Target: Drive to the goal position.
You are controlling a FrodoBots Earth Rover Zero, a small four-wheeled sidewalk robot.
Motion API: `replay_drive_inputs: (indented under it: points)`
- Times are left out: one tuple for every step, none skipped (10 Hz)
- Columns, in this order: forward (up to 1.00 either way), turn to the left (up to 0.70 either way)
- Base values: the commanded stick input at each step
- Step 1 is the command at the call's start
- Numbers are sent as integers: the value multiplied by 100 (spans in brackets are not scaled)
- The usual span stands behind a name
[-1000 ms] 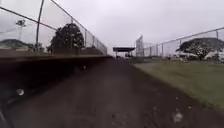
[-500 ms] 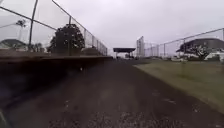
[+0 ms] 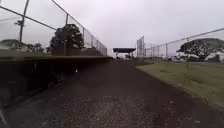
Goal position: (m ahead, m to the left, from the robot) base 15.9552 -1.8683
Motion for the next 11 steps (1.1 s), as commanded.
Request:
replay_drive_inputs:
  points:
    - [0,0]
    - [93,0]
    - [100,0]
    - [100,0]
    - [100,0]
    - [100,0]
    - [100,0]
    - [100,0]
    - [100,0]
    - [100,0]
    - [100,0]
